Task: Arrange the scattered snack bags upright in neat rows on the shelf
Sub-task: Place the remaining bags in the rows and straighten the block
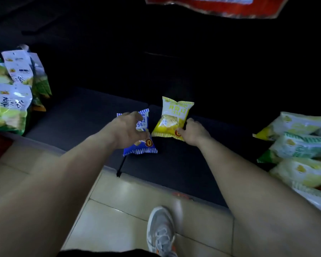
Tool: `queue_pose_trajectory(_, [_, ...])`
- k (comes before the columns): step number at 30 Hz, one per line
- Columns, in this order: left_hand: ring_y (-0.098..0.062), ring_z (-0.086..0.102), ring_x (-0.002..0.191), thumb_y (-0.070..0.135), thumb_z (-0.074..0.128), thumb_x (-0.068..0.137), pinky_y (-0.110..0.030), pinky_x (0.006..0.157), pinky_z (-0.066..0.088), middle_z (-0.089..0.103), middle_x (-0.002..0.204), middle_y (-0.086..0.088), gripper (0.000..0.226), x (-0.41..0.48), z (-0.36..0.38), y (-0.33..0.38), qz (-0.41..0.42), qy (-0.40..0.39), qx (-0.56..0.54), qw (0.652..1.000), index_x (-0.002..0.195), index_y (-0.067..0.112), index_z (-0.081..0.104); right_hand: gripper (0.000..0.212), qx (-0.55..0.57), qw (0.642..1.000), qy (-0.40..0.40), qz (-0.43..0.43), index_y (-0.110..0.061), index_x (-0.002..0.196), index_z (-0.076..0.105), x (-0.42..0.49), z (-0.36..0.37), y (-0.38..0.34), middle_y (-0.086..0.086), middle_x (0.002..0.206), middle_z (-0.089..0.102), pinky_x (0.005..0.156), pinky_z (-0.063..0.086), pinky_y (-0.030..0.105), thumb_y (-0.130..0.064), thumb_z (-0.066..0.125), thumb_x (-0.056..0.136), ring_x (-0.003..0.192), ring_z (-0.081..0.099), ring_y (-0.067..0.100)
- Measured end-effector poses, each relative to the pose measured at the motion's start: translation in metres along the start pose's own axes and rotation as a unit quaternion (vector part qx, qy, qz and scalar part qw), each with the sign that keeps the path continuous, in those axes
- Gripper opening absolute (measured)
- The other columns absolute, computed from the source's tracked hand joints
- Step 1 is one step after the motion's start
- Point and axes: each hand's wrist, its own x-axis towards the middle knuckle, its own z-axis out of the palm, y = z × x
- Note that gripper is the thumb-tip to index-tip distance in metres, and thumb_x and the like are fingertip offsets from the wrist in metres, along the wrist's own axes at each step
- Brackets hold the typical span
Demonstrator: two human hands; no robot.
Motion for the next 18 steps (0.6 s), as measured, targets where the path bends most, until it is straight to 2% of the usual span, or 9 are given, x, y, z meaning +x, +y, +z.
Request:
queue_pose_trajectory(5, [-0.022, 0.051, 0.12, 0.049, 0.067, 0.085, -0.034, 0.098, 0.043, 0.048, 0.14, 0.0, 0.067, 0.017, 0.011, 0.007, -0.014, -0.014, -0.024, 1.0, 0.142, 0.023, 0.043, 0.071, 0.068, 0.996, 0.033, 0.046, -0.002, 0.138, 0.036, 0.045, 0.024, -0.009, 0.021, 0.138, 0.048, 0.092, 0.045, 0.045, -0.057, 0.051, 0.095, 0.123, 0.052, 0.04])
queue_pose_trajectory(8, [-0.018, 0.053, 0.105, 0.05, 0.067, 0.086, -0.03, 0.087, 0.045, 0.047, 0.137, 0.002, 0.065, 0.02, 0.018, 0.009, -0.027, -0.032, -0.033, 0.999, 0.141, 0.026, 0.044, 0.074, 0.125, 0.99, 0.046, 0.056, -0.003, 0.137, 0.033, 0.062, 0.034, -0.013, 0.021, 0.137, 0.051, 0.091, 0.046, 0.042, -0.054, 0.059, 0.091, 0.123, 0.053, 0.039])
queue_pose_trajectory(13, [-0.015, 0.049, 0.103, 0.049, 0.065, 0.088, -0.027, 0.086, 0.042, 0.046, 0.139, 0.003, 0.065, 0.021, 0.024, 0.012, -0.019, -0.049, -0.026, 0.998, 0.143, 0.025, 0.041, 0.086, 0.232, 0.97, 0.052, 0.049, -0.005, 0.14, 0.028, 0.071, 0.036, -0.008, 0.015, 0.137, 0.054, 0.09, 0.046, 0.036, -0.043, 0.078, 0.081, 0.123, 0.054, 0.035])
queue_pose_trajectory(15, [-0.016, 0.051, 0.105, 0.049, 0.065, 0.088, -0.026, 0.086, 0.041, 0.045, 0.14, 0.002, 0.065, 0.021, 0.024, 0.013, -0.019, -0.052, -0.018, 0.998, 0.144, 0.025, 0.04, 0.091, 0.223, 0.972, 0.055, 0.054, -0.005, 0.137, 0.034, 0.07, 0.033, -0.005, 0.014, 0.136, 0.056, 0.093, 0.047, 0.038, -0.047, 0.083, 0.073, 0.124, 0.054, 0.034])
queue_pose_trajectory(18, [-0.016, 0.051, 0.104, 0.048, 0.066, 0.087, -0.027, 0.086, 0.042, 0.045, 0.141, 0.002, 0.066, 0.02, 0.023, 0.017, -0.016, -0.051, -0.02, 0.998, 0.144, 0.024, 0.041, 0.087, 0.183, 0.982, 0.035, 0.038, -0.008, 0.132, 0.04, 0.061, 0.026, 0.003, 0.012, 0.135, 0.056, 0.096, 0.048, 0.039, -0.051, 0.084, 0.07, 0.124, 0.054, 0.033])
